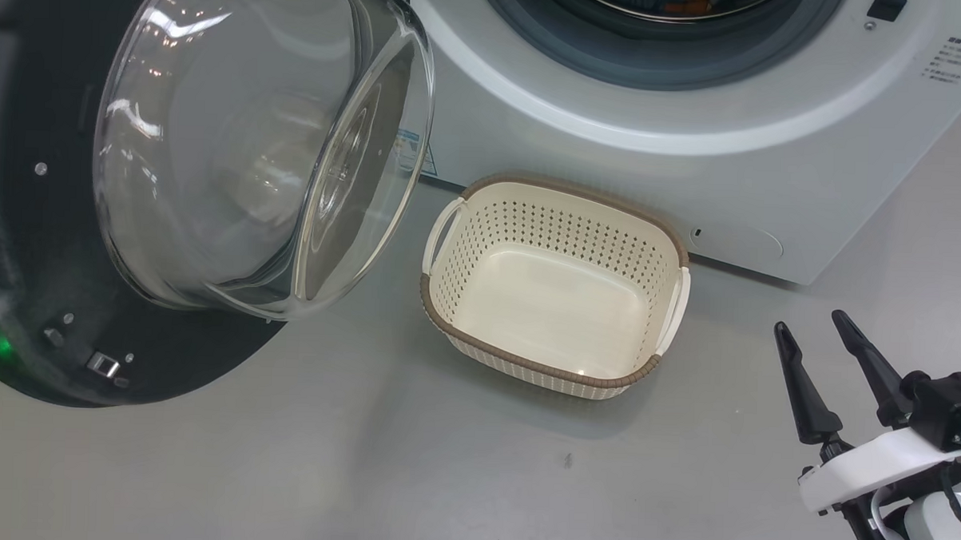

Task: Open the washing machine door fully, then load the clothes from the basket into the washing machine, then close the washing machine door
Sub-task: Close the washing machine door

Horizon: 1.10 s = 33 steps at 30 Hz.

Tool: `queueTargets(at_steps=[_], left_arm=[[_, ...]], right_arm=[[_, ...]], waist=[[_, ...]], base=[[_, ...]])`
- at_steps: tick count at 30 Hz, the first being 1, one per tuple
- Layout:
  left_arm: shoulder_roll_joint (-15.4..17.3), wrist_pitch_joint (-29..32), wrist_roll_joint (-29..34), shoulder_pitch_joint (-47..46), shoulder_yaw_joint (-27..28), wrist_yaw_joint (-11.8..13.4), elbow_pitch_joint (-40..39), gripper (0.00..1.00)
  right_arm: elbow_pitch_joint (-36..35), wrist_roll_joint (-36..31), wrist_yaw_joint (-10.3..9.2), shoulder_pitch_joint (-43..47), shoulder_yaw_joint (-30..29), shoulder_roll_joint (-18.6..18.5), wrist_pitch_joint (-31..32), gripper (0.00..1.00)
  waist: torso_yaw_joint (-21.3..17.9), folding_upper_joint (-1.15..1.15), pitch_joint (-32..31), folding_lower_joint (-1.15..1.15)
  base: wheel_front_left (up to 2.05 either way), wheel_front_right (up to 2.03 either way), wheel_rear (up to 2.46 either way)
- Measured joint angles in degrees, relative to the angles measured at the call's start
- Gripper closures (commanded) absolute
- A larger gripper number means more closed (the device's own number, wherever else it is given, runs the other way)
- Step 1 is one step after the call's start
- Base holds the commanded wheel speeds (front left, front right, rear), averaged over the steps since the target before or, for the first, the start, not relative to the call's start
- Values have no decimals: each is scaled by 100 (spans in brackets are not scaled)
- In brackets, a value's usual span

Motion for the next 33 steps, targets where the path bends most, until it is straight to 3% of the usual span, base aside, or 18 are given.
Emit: queueTargets(at_steps=[20, 33], left_arm=[[-97, 761, -8, 500, -533, -1, -1222, 100], [-394, 1050, -140, 822, -824, -1, -2109, 100]], right_arm=[[10, 4, 0, 8, -109, 436, 0, 0], [34, 4, 0, 7, -109, 653, 0, 0]], waist=[[-179, 0, -148, 0], [-525, 0, -242, 0]], base=[[0, 0, 0], [0, 0, 0]])
